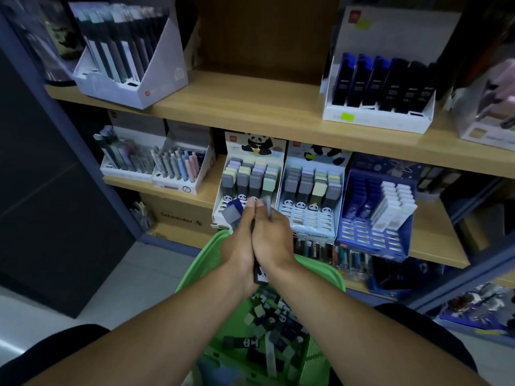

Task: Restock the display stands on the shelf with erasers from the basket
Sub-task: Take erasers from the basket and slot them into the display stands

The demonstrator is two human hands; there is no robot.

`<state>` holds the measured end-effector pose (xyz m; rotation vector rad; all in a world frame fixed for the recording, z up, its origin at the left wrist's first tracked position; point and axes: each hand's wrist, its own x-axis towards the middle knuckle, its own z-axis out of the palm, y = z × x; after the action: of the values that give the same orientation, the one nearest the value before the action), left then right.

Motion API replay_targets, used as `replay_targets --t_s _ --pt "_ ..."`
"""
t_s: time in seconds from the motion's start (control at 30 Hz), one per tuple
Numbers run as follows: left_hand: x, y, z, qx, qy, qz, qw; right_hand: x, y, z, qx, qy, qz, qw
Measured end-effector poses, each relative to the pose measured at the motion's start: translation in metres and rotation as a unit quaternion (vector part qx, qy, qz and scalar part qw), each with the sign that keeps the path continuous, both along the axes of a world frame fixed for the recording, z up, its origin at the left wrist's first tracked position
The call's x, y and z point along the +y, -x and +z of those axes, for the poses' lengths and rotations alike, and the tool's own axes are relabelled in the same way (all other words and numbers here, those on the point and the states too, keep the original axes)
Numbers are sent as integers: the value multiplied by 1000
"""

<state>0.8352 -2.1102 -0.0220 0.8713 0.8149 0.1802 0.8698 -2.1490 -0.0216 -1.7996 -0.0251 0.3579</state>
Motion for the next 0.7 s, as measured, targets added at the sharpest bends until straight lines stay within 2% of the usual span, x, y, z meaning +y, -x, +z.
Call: replay_targets --t_s 0.07,0.17,0.27,0.47,0.7 --pt "2 3 -4 -2 24 -15 1000 4 0 -2 4 -19 -26 999" --pt "4 3 -6 22 5 9 1000 12 -3 -4 13 -46 -56 997" --pt "6 1 -8 56 -56 50 996 17 -7 -6 35 -61 -78 994" --pt "13 2 -11 36 -173 55 983 20 -10 -10 58 -85 -95 990" --pt "21 1 -3 21 -149 30 988 11 -13 3 123 -162 -107 973"
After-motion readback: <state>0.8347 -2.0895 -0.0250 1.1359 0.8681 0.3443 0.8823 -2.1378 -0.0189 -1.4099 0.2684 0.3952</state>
